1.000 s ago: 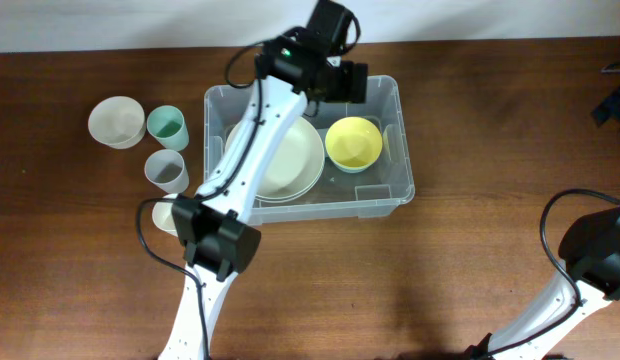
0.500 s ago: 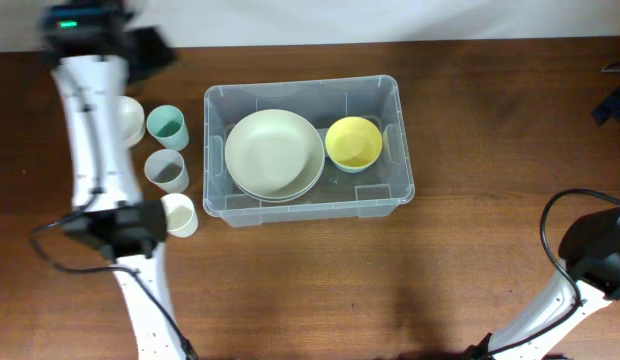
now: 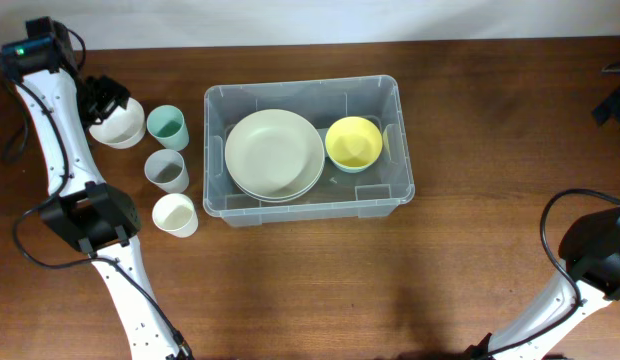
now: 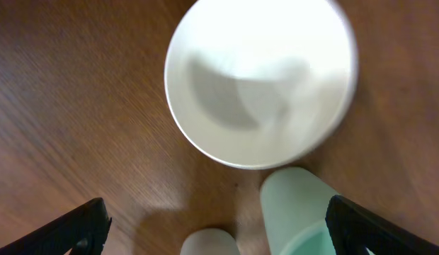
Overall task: Pack container
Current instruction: 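Release the yellow bowl and move the left gripper to the white bowl, then grasp the white bowl's rim with the left gripper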
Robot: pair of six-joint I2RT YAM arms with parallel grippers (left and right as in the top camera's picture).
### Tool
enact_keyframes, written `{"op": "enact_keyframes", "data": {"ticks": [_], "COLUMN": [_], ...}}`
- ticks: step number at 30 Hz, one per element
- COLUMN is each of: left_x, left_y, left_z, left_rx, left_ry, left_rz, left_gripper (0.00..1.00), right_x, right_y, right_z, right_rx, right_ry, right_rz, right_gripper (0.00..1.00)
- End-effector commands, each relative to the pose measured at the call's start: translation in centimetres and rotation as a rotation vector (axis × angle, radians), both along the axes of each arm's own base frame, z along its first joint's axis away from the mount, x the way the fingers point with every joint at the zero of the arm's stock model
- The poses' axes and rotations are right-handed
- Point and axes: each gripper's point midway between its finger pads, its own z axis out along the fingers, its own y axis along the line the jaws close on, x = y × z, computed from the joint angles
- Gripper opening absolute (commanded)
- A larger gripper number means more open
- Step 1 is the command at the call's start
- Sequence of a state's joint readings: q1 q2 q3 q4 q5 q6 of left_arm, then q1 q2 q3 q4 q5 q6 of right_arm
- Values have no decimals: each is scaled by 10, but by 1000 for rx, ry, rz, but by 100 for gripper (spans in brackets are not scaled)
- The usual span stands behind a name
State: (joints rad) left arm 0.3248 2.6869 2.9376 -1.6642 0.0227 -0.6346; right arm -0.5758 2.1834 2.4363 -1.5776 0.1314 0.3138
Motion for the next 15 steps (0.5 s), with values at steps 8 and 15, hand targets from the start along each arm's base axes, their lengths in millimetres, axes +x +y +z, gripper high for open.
{"op": "enact_keyframes", "data": {"ticks": [8, 15], "left_x": [-4, 1], "left_y": [24, 28], "left_z": [-46, -66], "left_rx": [-49, -45], "left_ry": [55, 59], "left_rz": [118, 121], "left_gripper": [99, 99], "right_x": [-2, -2], "right_y": [-5, -5], "right_z": [-6, -6], "right_rx": [0, 0], "right_ry": [19, 19], "right_rz": [-14, -14], "right_gripper": [99, 99]}}
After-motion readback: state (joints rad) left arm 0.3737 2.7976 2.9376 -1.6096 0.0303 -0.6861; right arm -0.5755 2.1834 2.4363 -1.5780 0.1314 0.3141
